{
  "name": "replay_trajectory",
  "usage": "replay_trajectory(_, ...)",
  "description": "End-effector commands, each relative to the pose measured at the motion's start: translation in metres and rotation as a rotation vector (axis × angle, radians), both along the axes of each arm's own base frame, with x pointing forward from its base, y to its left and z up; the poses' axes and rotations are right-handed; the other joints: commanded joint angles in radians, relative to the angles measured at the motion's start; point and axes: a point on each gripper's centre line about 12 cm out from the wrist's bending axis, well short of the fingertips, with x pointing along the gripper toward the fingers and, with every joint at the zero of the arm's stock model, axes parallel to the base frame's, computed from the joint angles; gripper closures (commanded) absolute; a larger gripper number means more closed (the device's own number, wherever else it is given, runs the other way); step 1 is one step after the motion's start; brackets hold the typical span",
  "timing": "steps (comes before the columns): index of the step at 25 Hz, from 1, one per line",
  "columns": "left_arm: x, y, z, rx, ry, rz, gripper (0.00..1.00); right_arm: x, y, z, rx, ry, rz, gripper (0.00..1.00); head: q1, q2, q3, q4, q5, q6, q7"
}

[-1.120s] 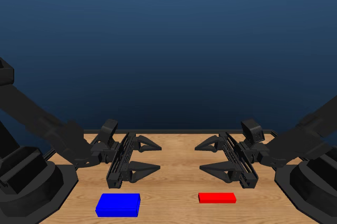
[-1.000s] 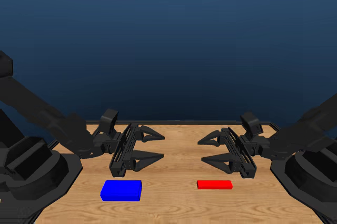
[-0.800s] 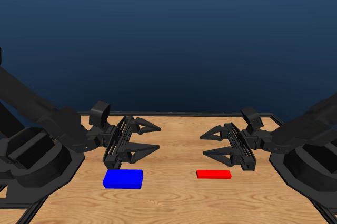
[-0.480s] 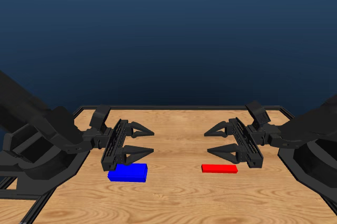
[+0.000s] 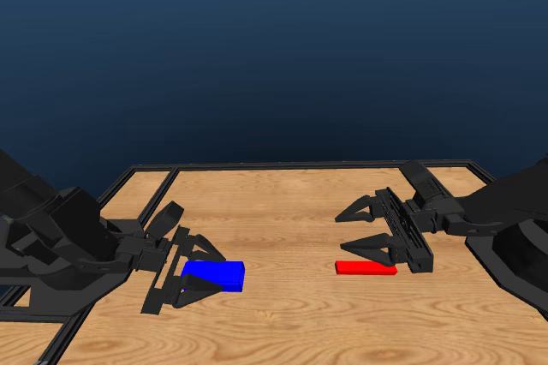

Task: Insert peg into socket

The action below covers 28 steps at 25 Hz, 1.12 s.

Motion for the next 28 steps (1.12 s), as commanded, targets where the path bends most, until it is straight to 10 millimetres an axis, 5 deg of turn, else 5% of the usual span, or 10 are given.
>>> replay_trajectory(1, -0.007, -0.004, -0.031, -0.062, 0.153, 0.036, 0.0, -0.005, 0.0, 0.003, 0.019, -0.026, -0.011, 0.0, 0.007, 0.015, -0.027, 0.002, -0.009, 0.005, -0.02)
replay_trajectory(3, -0.023, 0.004, -0.064, -0.041, 0.333, 0.084, 0.0, -0.014, 0.002, -0.002, 0.034, -0.007, -0.015, 0.0, 0.01, 0.023, -0.033, 0.002, -0.008, 0.006, -0.029)
replay_trajectory(6, -0.019, 0.007, -0.079, -0.018, 0.388, 0.107, 0.01, -0.031, 0.005, -0.018, 0.073, 0.044, -0.034, 0.0, 0.009, 0.026, -0.034, 0.001, -0.006, 0.006, -0.039)
replay_trajectory(7, -0.016, 0.004, -0.078, -0.001, 0.354, 0.087, 1.0, -0.035, 0.006, -0.021, 0.09, 0.046, -0.042, 0.0, 0.008, 0.025, -0.033, 0.001, -0.004, 0.005, -0.042)
replay_trajectory(14, 0.0, -0.004, -0.067, 0.032, 0.244, 0.039, 1.0, -0.059, 0.016, -0.068, 0.17, 0.188, -0.079, 0.0, -0.04, 0.008, -0.023, -0.018, 0.004, -0.023, -0.078)
replay_trajectory(18, 0.022, -0.008, -0.045, 0.038, 0.127, 0.032, 1.0, -0.059, 0.026, -0.092, 0.211, 0.237, -0.078, 0.0, -0.065, -0.005, -0.014, -0.027, 0.009, -0.035, -0.08)
replay_trajectory(20, 0.029, -0.009, -0.015, 0.03, -0.023, 0.036, 1.0, -0.057, 0.033, -0.101, 0.207, 0.244, -0.065, 0.0, -0.072, -0.016, -0.007, -0.03, 0.011, -0.041, -0.074)
replay_trajectory(21, 0.031, -0.01, -0.006, 0.027, -0.064, 0.028, 1.0, -0.059, 0.033, -0.105, 0.192, 0.258, -0.072, 1.0, -0.073, -0.023, -0.003, -0.03, 0.013, -0.041, -0.069)
replay_trajectory(25, 0.047, -0.021, 0.024, -0.015, -0.166, 0.011, 1.0, -0.053, 0.032, -0.09, 0.111, 0.219, -0.076, 1.0, -0.068, -0.05, 0.011, -0.029, 0.015, -0.043, -0.059)
replay_trajectory(28, 0.053, -0.024, 0.035, 0.002, -0.187, 0.016, 1.0, -0.031, 0.035, -0.061, 0.035, 0.161, -0.053, 1.0, -0.056, -0.068, 0.022, -0.025, 0.015, -0.042, -0.059)
